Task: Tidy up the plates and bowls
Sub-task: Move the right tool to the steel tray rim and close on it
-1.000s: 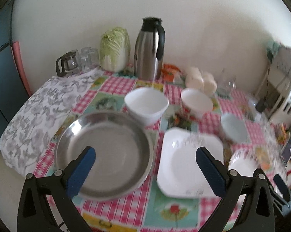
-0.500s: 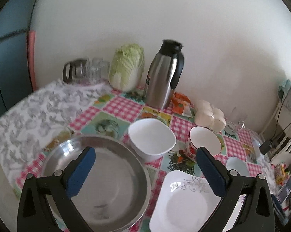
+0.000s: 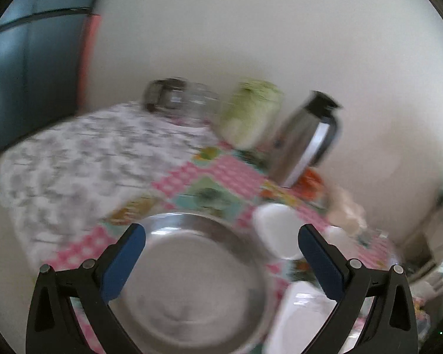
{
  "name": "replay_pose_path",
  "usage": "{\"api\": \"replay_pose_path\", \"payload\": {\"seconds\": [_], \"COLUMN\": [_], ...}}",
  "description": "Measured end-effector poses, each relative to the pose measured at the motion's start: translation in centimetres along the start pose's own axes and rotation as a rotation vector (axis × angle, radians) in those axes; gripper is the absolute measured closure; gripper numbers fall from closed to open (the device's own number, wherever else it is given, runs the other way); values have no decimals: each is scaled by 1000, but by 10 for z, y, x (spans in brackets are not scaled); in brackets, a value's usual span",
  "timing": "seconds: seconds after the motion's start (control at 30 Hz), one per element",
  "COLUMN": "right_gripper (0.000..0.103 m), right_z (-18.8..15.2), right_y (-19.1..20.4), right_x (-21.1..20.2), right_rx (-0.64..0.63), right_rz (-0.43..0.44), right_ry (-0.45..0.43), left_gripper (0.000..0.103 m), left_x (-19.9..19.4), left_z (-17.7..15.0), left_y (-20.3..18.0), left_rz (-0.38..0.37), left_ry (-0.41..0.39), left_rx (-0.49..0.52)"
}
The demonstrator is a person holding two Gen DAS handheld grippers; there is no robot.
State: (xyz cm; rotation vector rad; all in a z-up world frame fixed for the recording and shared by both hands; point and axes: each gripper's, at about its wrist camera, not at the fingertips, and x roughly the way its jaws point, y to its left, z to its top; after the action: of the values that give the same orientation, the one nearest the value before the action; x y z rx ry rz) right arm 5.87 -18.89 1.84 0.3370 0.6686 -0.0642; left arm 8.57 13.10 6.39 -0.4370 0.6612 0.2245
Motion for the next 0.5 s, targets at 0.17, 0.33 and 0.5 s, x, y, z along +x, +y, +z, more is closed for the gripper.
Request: {"api": "replay_pose_path", "payload": {"seconds": [0.17, 0.33, 0.5], "right_gripper": [0, 0, 11], "right_z": [-9, -22, -39], "right_y": [21, 47, 84], "right_x": [11, 23, 38], "right_rx": [-31, -47, -134], "right_rz": [33, 104, 160], "right_ry": [32, 80, 127], "left_gripper": [0, 0, 2], "left_x": [3, 30, 53], "left_z": [5, 0, -10], "left_y": [48, 87, 109], "left_rz": [91, 149, 163], "left_ry": [19, 140, 230], "left_rx": [-91, -167, -226]}}
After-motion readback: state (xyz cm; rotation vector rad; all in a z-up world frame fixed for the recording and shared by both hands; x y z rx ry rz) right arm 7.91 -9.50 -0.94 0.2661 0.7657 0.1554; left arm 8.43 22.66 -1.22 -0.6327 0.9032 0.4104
